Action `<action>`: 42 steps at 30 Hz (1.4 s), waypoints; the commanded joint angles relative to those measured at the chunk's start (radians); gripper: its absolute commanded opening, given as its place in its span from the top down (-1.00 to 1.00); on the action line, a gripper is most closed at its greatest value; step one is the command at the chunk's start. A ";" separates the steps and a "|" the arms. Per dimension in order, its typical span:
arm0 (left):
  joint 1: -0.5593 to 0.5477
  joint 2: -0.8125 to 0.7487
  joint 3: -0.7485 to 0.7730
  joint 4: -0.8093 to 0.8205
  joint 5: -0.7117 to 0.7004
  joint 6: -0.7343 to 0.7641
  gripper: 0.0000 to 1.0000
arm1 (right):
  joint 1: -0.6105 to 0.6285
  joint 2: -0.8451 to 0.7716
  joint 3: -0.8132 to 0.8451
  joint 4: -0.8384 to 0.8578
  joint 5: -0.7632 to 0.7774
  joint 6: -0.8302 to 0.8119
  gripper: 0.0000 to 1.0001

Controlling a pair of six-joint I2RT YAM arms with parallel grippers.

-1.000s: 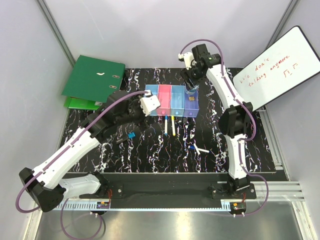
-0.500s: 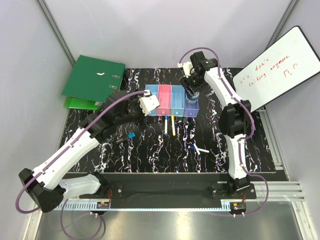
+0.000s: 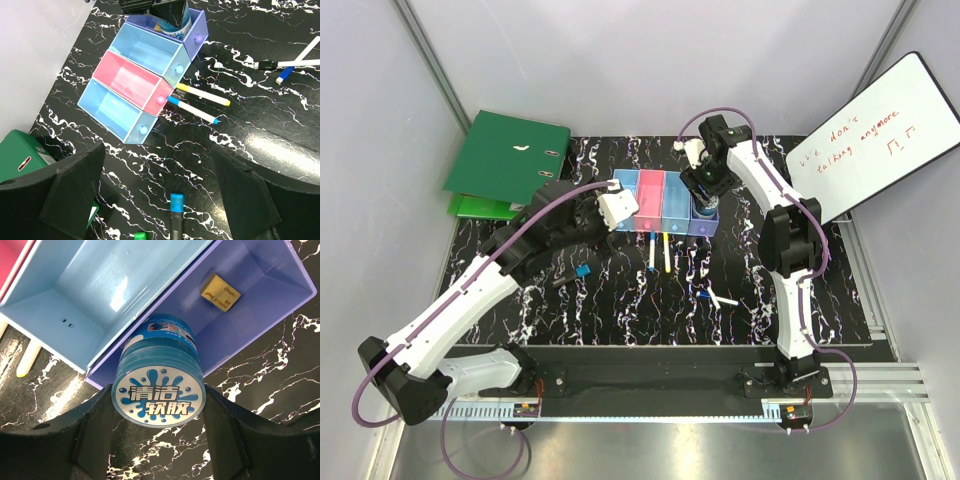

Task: Sort the stationery into containers
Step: Place the stationery in the storage box.

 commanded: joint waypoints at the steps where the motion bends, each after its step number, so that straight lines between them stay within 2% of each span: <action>1: 0.005 0.003 0.023 0.045 -0.020 0.014 -0.87 | 0.007 -0.074 0.011 -0.021 -0.030 -0.014 1.00; 10: 0.010 0.013 0.031 0.047 -0.018 0.020 -0.87 | 0.021 -0.062 0.009 -0.022 -0.037 -0.016 0.95; 13: 0.011 0.014 0.033 0.048 -0.017 0.020 -0.88 | 0.025 -0.054 0.017 -0.022 -0.039 -0.016 0.84; 15: 0.013 0.013 0.031 0.047 -0.017 0.022 -0.87 | 0.028 -0.049 0.025 -0.022 -0.037 -0.016 0.64; 22: 0.017 0.011 0.028 0.048 -0.012 0.025 -0.87 | 0.033 -0.045 0.032 -0.024 -0.028 -0.014 0.27; 31: 0.023 0.011 0.029 0.051 -0.004 0.023 -0.88 | 0.038 -0.043 0.029 -0.024 -0.023 -0.017 0.01; 34: 0.023 0.013 0.029 0.051 -0.006 0.024 -0.87 | 0.039 -0.037 0.032 -0.022 -0.020 -0.017 -0.02; 37: 0.025 0.011 0.026 0.051 -0.003 0.024 -0.88 | 0.039 -0.029 0.035 -0.022 -0.019 -0.017 -0.13; 38: 0.026 0.011 0.026 0.051 -0.003 0.023 -0.88 | 0.041 -0.028 0.040 -0.022 -0.017 -0.019 -0.22; 40: 0.028 0.011 0.025 0.053 0.003 0.023 -0.88 | 0.039 -0.022 0.049 -0.022 -0.016 -0.017 -0.26; 42: 0.030 0.011 0.023 0.053 0.000 0.022 -0.88 | 0.041 -0.017 0.058 -0.022 -0.016 -0.017 -0.41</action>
